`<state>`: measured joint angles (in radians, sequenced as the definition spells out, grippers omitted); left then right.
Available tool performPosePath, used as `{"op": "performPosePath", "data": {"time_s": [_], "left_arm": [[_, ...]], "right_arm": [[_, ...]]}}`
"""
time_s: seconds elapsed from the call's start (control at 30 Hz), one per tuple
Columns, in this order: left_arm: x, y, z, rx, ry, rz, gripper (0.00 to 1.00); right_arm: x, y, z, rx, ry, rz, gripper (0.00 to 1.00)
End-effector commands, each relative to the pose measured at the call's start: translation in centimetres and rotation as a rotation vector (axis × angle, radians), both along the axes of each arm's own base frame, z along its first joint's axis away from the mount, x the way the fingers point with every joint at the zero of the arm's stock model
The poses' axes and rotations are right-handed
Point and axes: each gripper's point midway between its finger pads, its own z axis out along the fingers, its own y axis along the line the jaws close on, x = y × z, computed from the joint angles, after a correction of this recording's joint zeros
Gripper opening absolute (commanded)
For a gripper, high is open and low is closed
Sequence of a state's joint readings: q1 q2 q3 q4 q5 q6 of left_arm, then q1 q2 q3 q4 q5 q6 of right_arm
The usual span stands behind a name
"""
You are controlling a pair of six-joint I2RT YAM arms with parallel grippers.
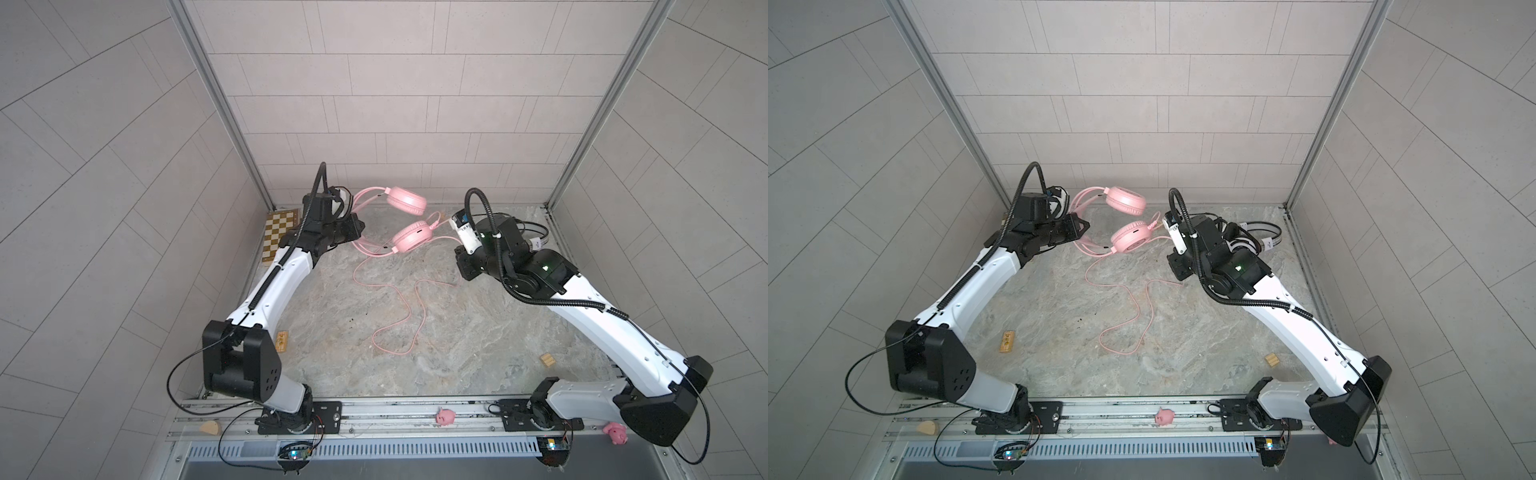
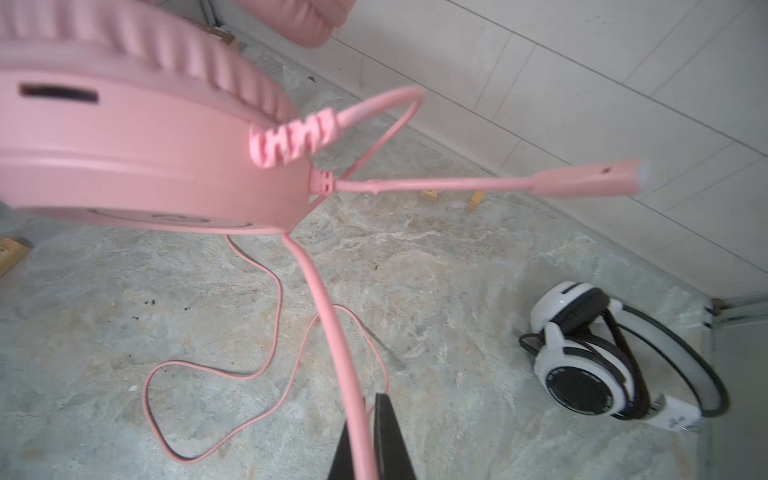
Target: Wrap the headphones
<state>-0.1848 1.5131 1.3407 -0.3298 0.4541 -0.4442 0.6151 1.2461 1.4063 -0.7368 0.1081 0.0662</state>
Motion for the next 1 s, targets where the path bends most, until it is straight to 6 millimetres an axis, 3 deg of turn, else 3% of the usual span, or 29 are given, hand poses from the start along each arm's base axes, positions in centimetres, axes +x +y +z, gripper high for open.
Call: {"op": "performPosePath", "data": {"time_s": [0.0,0.07,0.13,0.37,0.53,0.63,0.97], "left_arm": [[-0.4,-1.3,2.4,-0.015,-0.055,-0.070,0.00],[-0.6,-2.2,2.6,-0.024,-0.058,-0.096,0.00],[-0.8,-2.7,2.5,-0.024,-0.055,-0.109,0.00],[-1.5,-4.0,1.0,0.081,-0.013,-0.132,0.00],[-1.3,-4.2,-0.1,0.095,0.024,-0.131,0.00],[-1.3,-4.1,-0.2,0.098,0.034,-0.130,0.00],[-2.0,-5.6,-0.4,0.126,0.043,-0.172,0.00]], "right_arm": [[-0.1,-5.3,0.2,-0.138,-0.033,-0.145,0.02],[0.1,-7.2,0.0,-0.128,-0.028,-0.211,0.01],[0.0,-7.7,0.1,-0.080,-0.025,-0.225,0.01],[-2.9,-0.6,2.5,0.098,0.041,0.072,0.01],[-6.5,4.8,1.6,-0.013,0.167,0.292,0.00],[-7.8,6.9,0.7,-0.133,0.189,0.359,0.00],[-5.8,10.5,2.6,-0.213,0.089,0.383,0.00]]}}
